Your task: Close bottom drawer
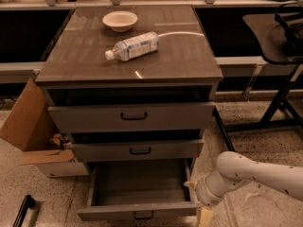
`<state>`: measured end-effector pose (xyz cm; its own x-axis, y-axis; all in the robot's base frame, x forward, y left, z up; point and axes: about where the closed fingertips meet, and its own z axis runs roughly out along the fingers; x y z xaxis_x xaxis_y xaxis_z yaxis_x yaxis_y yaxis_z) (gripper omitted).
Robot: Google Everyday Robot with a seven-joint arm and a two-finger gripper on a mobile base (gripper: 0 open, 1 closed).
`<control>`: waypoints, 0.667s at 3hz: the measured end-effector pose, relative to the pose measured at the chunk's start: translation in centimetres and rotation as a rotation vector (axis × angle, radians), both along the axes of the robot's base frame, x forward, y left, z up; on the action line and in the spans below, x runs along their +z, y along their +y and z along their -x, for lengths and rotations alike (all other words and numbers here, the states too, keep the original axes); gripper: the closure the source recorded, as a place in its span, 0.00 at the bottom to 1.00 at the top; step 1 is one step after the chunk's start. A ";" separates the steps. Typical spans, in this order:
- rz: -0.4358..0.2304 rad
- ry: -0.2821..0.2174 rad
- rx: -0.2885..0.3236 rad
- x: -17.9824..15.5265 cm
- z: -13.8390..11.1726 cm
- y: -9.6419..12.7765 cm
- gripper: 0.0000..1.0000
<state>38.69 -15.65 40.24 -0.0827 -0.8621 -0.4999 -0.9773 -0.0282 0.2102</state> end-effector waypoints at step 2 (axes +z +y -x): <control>-0.034 0.059 0.072 -5.1 -0.5 0.0 0.00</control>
Offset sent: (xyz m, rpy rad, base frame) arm 0.0115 -0.0021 -0.0802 0.0589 0.0929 0.1015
